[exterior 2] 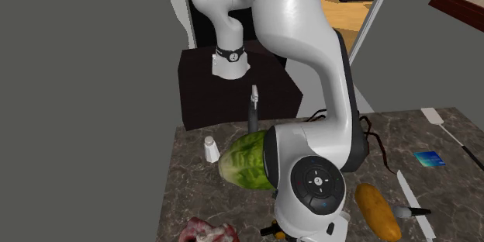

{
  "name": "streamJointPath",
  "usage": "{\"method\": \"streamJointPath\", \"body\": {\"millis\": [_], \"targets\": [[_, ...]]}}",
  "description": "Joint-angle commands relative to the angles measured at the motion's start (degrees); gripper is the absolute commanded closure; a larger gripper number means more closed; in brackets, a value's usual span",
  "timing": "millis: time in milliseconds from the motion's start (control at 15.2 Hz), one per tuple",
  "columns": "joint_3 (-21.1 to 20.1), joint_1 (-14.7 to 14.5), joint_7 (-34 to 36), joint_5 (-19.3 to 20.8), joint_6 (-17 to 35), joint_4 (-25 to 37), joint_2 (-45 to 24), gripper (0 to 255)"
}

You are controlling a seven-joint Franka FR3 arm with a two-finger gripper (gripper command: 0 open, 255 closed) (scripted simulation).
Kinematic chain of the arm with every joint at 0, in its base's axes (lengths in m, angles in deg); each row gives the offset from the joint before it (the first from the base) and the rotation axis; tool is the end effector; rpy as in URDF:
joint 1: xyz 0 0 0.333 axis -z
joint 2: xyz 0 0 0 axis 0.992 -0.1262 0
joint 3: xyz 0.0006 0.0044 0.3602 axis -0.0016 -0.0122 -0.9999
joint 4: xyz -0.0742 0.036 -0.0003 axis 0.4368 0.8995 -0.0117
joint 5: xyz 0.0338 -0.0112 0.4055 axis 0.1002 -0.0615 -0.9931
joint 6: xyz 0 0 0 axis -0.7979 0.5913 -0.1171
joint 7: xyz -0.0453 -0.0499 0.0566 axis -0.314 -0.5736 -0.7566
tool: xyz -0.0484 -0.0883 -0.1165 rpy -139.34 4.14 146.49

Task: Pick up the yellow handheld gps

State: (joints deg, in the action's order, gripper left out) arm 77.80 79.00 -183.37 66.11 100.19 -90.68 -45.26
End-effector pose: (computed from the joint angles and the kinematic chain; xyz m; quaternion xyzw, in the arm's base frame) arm 0.7052 -0.0214 0.1006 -0.7304 -0.6822 -0.0155 0.0293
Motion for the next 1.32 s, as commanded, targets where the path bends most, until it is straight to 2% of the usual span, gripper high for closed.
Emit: {"method": "streamJointPath", "body": {"millis": [0,462,1254], "targets": [[0.0,0.0,0.0,0.0,0.1,0.0,0.0,255],[0.0,0.0,0.0,0.0,-0.1,0.2,-0.1,255],[1.1,-0.8,1.0,1.2,-5.3,-1.8,7.1,255]]}}
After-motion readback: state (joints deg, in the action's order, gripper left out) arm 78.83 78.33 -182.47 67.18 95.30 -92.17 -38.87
